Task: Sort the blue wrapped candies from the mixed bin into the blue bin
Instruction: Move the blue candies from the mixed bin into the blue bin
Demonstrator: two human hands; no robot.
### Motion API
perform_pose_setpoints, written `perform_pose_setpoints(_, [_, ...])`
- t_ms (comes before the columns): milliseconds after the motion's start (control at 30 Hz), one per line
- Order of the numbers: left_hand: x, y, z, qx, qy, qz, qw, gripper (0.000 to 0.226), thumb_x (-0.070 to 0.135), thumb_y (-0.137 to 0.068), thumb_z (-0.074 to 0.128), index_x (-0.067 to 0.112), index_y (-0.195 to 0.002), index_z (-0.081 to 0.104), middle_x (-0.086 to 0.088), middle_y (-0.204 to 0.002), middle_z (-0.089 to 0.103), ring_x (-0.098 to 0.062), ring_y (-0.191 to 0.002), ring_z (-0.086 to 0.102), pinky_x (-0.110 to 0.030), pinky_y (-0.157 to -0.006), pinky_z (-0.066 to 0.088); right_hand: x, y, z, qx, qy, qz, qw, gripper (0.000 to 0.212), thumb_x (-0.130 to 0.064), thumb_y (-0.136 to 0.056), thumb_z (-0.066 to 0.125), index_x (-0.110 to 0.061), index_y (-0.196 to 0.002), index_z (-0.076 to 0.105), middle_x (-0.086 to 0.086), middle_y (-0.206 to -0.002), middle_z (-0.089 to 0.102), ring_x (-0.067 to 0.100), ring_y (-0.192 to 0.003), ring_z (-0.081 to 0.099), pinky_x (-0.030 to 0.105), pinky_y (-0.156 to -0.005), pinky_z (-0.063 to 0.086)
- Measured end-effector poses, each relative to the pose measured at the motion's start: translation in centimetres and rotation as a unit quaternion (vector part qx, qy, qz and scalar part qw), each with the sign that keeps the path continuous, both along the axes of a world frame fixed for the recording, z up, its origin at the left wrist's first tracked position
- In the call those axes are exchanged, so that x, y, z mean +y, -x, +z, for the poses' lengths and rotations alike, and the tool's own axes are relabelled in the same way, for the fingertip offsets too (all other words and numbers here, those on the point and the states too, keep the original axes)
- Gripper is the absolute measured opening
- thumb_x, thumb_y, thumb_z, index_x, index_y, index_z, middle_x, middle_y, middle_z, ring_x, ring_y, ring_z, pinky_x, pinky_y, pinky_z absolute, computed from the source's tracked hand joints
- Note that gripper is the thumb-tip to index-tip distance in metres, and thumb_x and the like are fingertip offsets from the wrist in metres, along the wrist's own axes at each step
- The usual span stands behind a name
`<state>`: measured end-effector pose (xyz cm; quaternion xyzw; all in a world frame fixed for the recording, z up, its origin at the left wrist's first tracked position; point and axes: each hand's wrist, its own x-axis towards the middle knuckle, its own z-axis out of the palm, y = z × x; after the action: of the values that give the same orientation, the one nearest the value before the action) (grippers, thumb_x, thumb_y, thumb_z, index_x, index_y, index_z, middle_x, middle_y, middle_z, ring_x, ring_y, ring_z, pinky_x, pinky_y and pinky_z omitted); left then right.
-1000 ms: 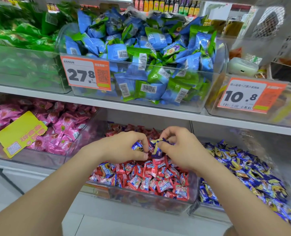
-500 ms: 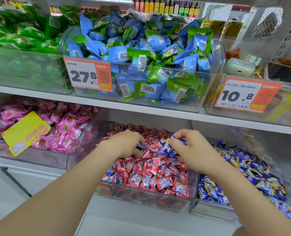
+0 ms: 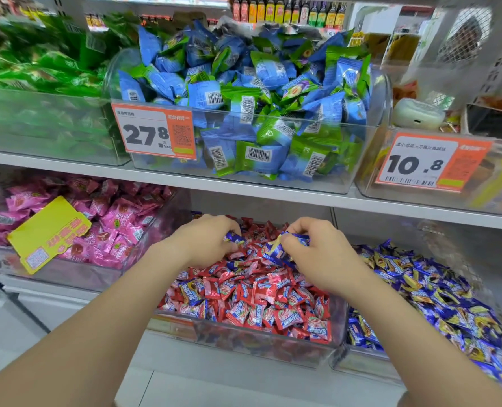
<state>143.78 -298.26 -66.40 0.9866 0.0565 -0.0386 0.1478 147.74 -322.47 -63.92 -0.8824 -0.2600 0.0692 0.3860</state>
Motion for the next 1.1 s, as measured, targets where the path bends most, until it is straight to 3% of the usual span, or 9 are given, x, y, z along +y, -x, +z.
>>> perform_pose_setpoints(133, [-0.3,2.0,1.1,-0.022,0.234,0.000,0.972,0.019,0.044,-0.102,0.063,0.025,-0.101,0.067,0.011,-0.070,0.063,-0.014,-0.060,0.053,-0.028,-0.058,0.043,1.1,0.1,0.3,0.056,-0.039,-0.034,0.997,0.016,-0.031,-0.098,0.063,-0.018,-0.090,0.069,-0.002,-0.049,0.059,0.018,-0.047,0.055,0.038,-0.052,0.052])
perform_pose_setpoints(233, [-1.9,3.8,2.2,0.012,0.361,0.012,0.933,0.022,0.048,-0.099,0.068,0.027,-0.107,0.066,0.005,-0.080,0.063,-0.015,-0.063,0.058,-0.032,-0.054,0.047,0.3,0.6,1.2,0.108,-0.054,-0.043,0.992,0.020,-0.031,-0.102,0.059,-0.015,-0.093,0.068,0.005,-0.050,0.057,0.021,-0.045,0.051,0.030,-0.045,0.043])
perform_pose_setpoints(433, [-7.6,5.0,3.5,0.023,0.442,-0.007,0.897,0.016,0.036,-0.097,0.073,0.020,-0.097,0.070,-0.004,-0.080,0.061,-0.018,-0.065,0.059,-0.029,-0.052,0.046,-6.6,0.6,2.1,0.226,-0.124,-0.085,0.962,0.021,-0.033,-0.104,0.059,-0.017,-0.101,0.072,0.016,-0.083,0.050,0.026,-0.052,0.057,0.023,-0.040,0.031])
perform_pose_setpoints(533, [-10.9,4.6,3.7,0.031,0.432,-0.033,0.901,0.009,0.033,-0.096,0.074,0.026,-0.096,0.069,-0.001,-0.070,0.059,-0.019,-0.060,0.054,-0.032,-0.056,0.043,-11.3,-1.0,1.2,0.143,-0.092,-0.147,0.974,0.020,-0.031,-0.103,0.057,-0.017,-0.096,0.069,0.022,-0.081,0.059,0.022,-0.048,0.059,0.027,-0.042,0.040])
perform_pose_setpoints(667, [-16.1,3.0,4.4,-0.093,0.300,-0.102,0.944,0.004,0.035,-0.096,0.072,0.034,-0.096,0.068,0.010,-0.076,0.066,-0.008,-0.056,0.052,-0.022,-0.053,0.041,-16.6,-2.6,-0.9,-0.053,0.081,-0.123,0.988,0.010,-0.023,-0.103,0.060,-0.025,-0.093,0.062,-0.004,-0.079,0.071,0.007,-0.059,0.065,0.024,-0.057,0.048])
perform_pose_setpoints(833, [-21.8,-0.8,2.5,-0.161,0.181,-0.135,0.961,0.012,0.040,-0.093,0.072,0.039,-0.101,0.062,0.017,-0.100,0.064,-0.013,-0.105,0.057,-0.037,-0.091,0.048,-21.3,-4.1,-3.5,-0.063,0.159,-0.046,0.984,0.027,-0.020,-0.097,0.069,-0.037,-0.117,0.062,-0.011,-0.116,0.063,0.017,-0.106,0.062,0.029,-0.092,0.044])
perform_pose_setpoints(967, [-25.2,-3.7,1.0,-0.116,0.117,-0.154,0.974,0.052,0.048,-0.082,0.083,0.037,-0.124,0.054,0.003,-0.119,0.048,-0.025,-0.116,0.051,-0.043,-0.100,0.045,-22.3,-3.8,-3.0,-0.061,0.129,-0.049,0.989,0.062,-0.031,-0.081,0.070,-0.025,-0.142,0.059,-0.009,-0.139,0.059,0.008,-0.131,0.051,0.016,-0.102,0.034])
perform_pose_setpoints(1033, [-25.7,-4.8,0.6,-0.050,0.061,-0.175,0.981,0.080,0.053,-0.074,0.087,0.036,-0.140,0.045,-0.003,-0.134,0.044,-0.034,-0.124,0.046,-0.050,-0.106,0.042,-22.1,-3.4,-3.0,-0.067,0.113,-0.053,0.990,0.072,-0.037,-0.072,0.063,-0.025,-0.143,0.058,-0.006,-0.140,0.057,0.010,-0.136,0.047,0.022,-0.111,0.035])
perform_pose_setpoints(1100, [-25.5,-5.3,0.7,-0.030,-0.016,-0.186,0.982,0.082,0.057,-0.076,0.082,0.035,-0.146,0.044,-0.004,-0.140,0.045,-0.034,-0.129,0.044,-0.051,-0.107,0.041,-21.5,-3.2,-3.6,-0.063,0.130,-0.051,0.988,0.077,-0.042,-0.072,0.058,-0.026,-0.148,0.051,-0.003,-0.146,0.051,0.015,-0.142,0.041,0.033,-0.119,0.034])
